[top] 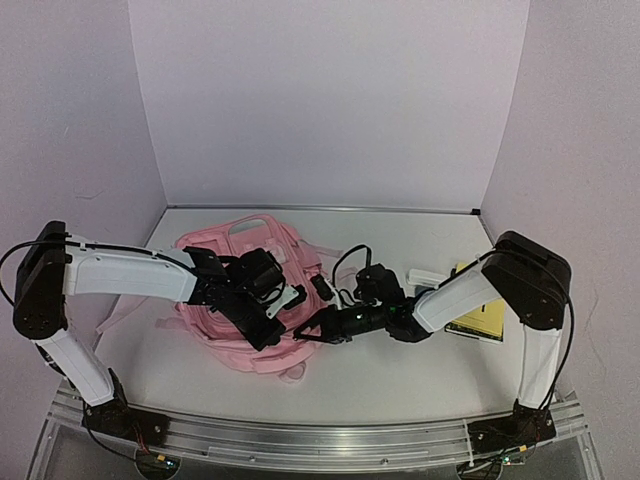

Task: Pack the student bag
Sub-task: Zip the student bag at the center of the board.

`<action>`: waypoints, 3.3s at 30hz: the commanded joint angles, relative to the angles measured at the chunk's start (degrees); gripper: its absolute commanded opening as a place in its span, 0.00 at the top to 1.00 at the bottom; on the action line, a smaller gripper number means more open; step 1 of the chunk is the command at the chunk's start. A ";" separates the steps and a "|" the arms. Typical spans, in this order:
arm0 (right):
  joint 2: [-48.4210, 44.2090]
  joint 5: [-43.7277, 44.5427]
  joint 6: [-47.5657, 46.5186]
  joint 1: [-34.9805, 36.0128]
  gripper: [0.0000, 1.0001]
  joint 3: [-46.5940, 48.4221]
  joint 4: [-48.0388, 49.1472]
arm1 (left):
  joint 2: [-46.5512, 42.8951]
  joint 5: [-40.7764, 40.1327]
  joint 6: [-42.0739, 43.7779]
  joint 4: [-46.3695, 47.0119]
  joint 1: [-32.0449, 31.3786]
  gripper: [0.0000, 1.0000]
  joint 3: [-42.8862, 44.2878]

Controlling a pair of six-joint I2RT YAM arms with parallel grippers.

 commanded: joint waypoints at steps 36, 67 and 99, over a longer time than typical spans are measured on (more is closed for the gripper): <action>-19.30 45.63 -5.98 -1.03 1.00 -10.62 -6.14 | -11.12 -8.19 -1.62 -3.27 3.31 1.00 -2.60; -19.98 46.25 -10.49 12.51 1.00 -6.68 -2.73 | -10.85 -4.67 -1.02 2.85 4.36 1.00 -0.78; -14.81 65.67 -11.95 24.03 1.00 0.09 -3.49 | -12.80 1.65 -2.60 9.45 6.13 1.00 -1.65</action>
